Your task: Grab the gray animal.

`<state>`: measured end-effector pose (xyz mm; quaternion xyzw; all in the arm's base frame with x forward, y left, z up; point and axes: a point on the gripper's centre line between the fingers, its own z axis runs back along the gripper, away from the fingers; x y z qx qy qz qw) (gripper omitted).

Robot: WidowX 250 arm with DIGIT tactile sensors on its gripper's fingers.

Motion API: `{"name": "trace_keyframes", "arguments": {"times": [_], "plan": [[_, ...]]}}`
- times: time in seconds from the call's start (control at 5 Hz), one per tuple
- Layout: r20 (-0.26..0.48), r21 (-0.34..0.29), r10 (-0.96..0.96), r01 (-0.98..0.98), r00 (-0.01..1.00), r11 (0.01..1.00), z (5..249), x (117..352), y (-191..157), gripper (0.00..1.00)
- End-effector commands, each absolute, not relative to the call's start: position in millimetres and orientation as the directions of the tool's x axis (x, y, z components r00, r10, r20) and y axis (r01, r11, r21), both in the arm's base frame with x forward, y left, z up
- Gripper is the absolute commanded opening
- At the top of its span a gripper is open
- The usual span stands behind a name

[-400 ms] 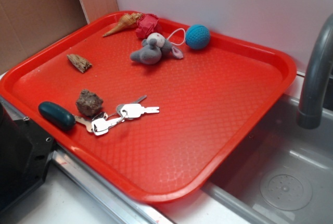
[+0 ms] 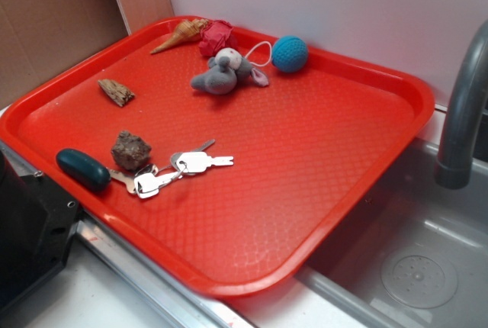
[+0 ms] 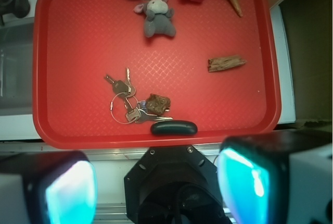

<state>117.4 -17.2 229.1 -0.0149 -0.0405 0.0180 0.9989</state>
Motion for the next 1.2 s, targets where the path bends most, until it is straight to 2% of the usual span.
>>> {"name": "trace_keyframes", "arguments": {"times": [0.0,0.2,0.6,1.0], "plan": [[0.094,0.043,0.108,-0.112,0.99,0.993,142,216,-3,1.0],[0.131,0.015,0.059,-0.061,0.99,0.998,110,255,-5,1.0],[0.103,-0.023,0.029,-0.027,0.994,0.999,76,301,-6,1.0],[0.054,0.017,0.029,-0.03,0.998,0.999,45,316,-2,1.0]]}}
